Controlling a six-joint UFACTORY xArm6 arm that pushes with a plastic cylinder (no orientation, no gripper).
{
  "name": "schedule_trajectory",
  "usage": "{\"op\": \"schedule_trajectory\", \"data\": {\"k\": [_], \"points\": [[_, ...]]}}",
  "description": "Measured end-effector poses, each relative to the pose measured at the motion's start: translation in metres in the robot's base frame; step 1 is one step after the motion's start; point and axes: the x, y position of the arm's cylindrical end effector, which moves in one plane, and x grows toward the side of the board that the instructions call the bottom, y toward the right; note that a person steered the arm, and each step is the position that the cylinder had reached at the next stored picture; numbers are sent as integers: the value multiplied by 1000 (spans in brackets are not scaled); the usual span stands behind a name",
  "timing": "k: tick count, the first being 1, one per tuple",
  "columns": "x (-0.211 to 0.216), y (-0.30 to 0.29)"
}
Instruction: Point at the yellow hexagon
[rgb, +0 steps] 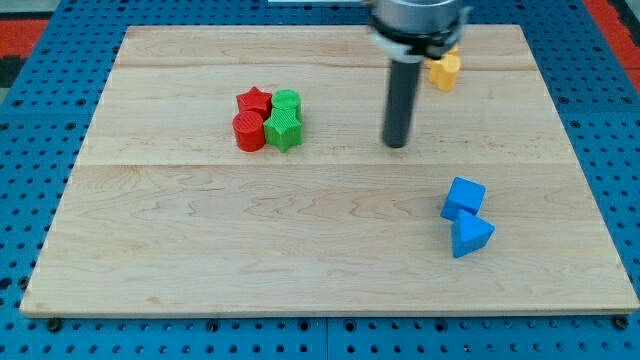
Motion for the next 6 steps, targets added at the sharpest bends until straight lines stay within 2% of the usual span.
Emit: {"op": "schedule_trajectory", "data": {"k": [1, 2, 3, 4, 5, 6], "points": [[-17, 62], [-72, 119], [-146, 126], [-177, 99], [-178, 56], [-132, 39]]}}
